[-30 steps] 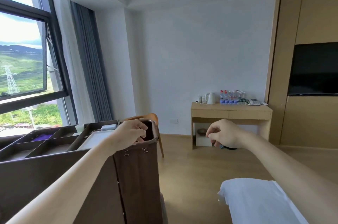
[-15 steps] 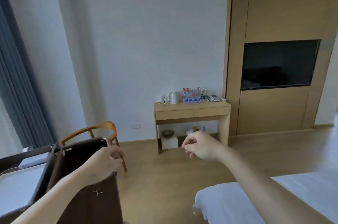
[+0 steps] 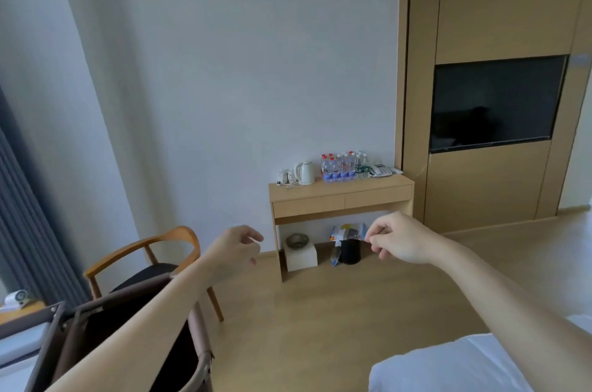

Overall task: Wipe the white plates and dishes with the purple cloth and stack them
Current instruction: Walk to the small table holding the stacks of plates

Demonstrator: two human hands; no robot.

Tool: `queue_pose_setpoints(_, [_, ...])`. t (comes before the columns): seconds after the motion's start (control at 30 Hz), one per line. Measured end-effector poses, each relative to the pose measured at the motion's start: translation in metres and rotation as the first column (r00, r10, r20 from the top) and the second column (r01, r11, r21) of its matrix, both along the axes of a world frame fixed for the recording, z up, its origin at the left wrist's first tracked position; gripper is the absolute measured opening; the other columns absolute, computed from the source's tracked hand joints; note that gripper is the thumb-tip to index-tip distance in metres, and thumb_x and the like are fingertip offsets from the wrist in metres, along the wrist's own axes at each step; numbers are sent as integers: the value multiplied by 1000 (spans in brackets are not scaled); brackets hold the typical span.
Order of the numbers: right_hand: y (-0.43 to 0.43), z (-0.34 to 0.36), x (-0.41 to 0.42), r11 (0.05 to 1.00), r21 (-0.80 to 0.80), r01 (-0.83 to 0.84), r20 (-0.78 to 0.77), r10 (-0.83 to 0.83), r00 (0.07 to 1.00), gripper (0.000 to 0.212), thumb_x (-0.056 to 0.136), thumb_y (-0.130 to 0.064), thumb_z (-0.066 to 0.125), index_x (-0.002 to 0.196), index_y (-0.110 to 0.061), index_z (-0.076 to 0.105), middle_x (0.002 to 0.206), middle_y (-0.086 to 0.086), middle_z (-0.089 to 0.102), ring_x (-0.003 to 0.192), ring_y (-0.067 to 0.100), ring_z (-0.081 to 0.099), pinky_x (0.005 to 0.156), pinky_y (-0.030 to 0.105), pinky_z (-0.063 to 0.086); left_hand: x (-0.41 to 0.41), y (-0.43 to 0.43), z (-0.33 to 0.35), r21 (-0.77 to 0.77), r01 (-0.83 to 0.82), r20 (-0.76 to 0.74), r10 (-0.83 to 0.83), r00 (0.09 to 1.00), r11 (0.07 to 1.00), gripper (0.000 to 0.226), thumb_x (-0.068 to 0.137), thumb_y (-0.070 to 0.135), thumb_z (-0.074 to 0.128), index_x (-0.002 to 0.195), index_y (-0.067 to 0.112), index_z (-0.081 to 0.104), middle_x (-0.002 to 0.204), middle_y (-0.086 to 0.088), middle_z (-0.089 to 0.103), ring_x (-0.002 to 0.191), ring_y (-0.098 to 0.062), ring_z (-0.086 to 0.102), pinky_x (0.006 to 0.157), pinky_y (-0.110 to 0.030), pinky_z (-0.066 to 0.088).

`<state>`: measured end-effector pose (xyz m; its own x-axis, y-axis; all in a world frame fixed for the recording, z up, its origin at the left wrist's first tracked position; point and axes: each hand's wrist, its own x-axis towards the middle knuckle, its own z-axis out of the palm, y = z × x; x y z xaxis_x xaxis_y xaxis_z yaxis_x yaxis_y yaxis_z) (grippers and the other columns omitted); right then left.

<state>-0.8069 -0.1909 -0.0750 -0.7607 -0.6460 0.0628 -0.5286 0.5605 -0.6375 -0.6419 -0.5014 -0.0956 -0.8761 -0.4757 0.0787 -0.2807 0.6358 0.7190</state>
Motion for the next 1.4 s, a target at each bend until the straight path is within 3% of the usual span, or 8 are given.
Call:
queue_pose_setpoints(0.23, [-52,-43,-122,993,109,-40,33,37,999,16,103,-21,54,100,-21,70,95,-2,74,77,9,73,71,23,53,-129,-41,-20,46,19,-8,-18,1000,999,13,98,14,64,104,25,69,94,-3,75,83,-18,75,85,-38,62])
queue_pose_setpoints(0.4, [-92,-28,-226,991,127,-32,41,27,999,16,101,-19,55,98,-16,70,93,3,74,78,14,73,77,31,56,-217,-69,-9,-121,41,28,-38,999,992,16,98,19,58,103,33,66,89,7,71,73,-1,68,63,-17,49])
queue_pose_setpoints(0.5, [-126,-23,-273,995,86,-50,11,49,999,17,101,-19,54,97,-18,71,89,1,75,73,11,73,65,24,52,-257,-92,0,-160,14,26,-10,1000,987,15,99,21,57,104,33,65,89,8,71,79,-8,69,68,-22,53])
queue_pose_setpoints(0.67, [-181,-55,-324,976,138,-170,42,166,985,11,98,-23,57,105,-26,64,106,-6,67,93,14,66,78,29,53,-303,-121,-7,-91,-22,61,28,998,996,16,98,16,59,103,30,65,97,2,72,85,-13,73,77,-31,57])
queue_pose_setpoints(0.8, [-217,-70,-362,986,89,-140,19,138,990,54,98,-24,59,148,-24,38,138,-3,45,112,13,50,85,26,39,-336,-142,-27,-31,-86,36,87,996,996,18,99,16,57,113,25,63,103,1,68,90,-17,71,79,-33,56])
queue_pose_setpoints(1.0, [-277,-84,-427,983,96,-156,87,148,985,46,97,-22,60,142,-22,46,123,-5,49,113,19,56,99,43,53,-390,-192,-69,14,-115,108,113,988,993,24,101,23,59,125,26,57,111,4,62,94,-10,61,68,-19,43])
queue_pose_setpoints(1.17, [-352,-90,-487,974,171,-146,107,129,986,61,98,-20,60,152,-16,32,144,6,45,117,20,50,98,35,45,-431,-273,-74,72,-172,70,167,983,982,23,100,22,59,122,28,59,109,4,64,93,-11,62,68,-19,44])
queue_pose_setpoints(1.4, [-496,-67,-556,984,61,-167,93,161,983,47,100,-22,62,143,-16,46,131,2,56,116,17,54,96,32,44,-480,-416,-62,248,-333,53,330,942,910,19,97,14,59,114,22,64,102,-6,73,96,-21,70,88,-38,57])
